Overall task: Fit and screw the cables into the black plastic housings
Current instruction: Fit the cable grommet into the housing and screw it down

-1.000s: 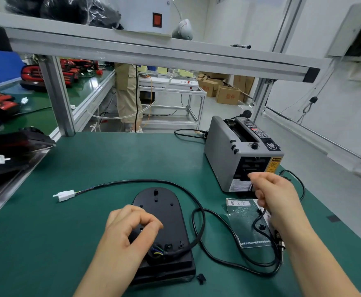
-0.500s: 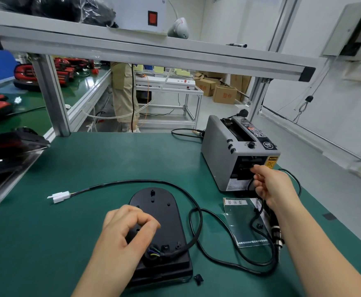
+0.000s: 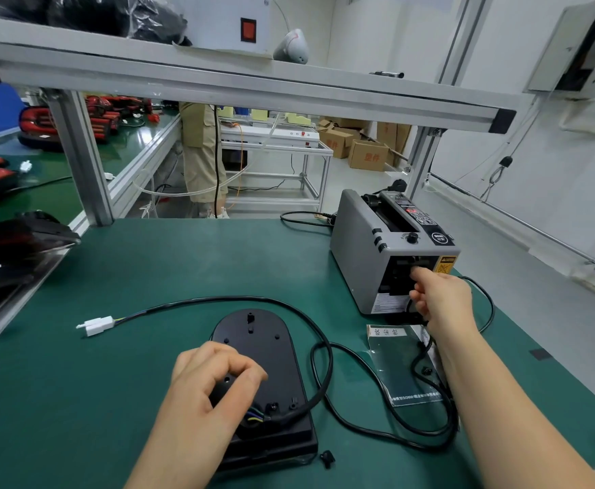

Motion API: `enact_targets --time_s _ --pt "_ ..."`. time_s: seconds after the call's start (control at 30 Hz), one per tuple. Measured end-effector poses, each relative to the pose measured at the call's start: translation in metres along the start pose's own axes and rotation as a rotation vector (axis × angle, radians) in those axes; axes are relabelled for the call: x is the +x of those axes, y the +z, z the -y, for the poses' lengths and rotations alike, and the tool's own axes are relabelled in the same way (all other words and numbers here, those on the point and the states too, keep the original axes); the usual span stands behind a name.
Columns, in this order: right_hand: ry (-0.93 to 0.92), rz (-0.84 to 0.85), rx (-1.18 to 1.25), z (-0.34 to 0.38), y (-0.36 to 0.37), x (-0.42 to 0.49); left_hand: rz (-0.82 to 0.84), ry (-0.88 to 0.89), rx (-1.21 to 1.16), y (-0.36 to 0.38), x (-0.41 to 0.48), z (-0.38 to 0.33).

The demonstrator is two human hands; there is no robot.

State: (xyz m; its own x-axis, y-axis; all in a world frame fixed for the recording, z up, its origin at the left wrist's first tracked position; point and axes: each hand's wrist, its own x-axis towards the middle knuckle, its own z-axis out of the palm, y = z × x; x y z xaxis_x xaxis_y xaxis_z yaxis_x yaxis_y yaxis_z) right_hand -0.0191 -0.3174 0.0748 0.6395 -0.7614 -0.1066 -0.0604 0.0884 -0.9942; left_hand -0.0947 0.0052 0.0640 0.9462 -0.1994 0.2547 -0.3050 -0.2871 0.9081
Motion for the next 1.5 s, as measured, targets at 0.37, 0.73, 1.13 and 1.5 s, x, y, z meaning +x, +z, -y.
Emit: enact_targets --time_s 0.37,0.73,1.13,1.5 --pt "-0.043 -0.085 0.064 -0.004 0.006 -0.006 -0.02 -0.022 0.026 -0.005 -0.001 0.004" --pt "-0.116 0.61 -0.204 -0.002 0.017 -0.09 -0.116 -0.13 0.004 -0.015 0.012 0.024" --pt "-0.487 1.078 -0.609 -0.015 0.084 -0.153 -0.115 -0.214 0.104 -0.019 0.017 0.057" --pt "-0.509 1.057 -0.75 -0.025 0.097 -0.158 -0.115 -0.16 0.16 -0.02 0.016 0.068"
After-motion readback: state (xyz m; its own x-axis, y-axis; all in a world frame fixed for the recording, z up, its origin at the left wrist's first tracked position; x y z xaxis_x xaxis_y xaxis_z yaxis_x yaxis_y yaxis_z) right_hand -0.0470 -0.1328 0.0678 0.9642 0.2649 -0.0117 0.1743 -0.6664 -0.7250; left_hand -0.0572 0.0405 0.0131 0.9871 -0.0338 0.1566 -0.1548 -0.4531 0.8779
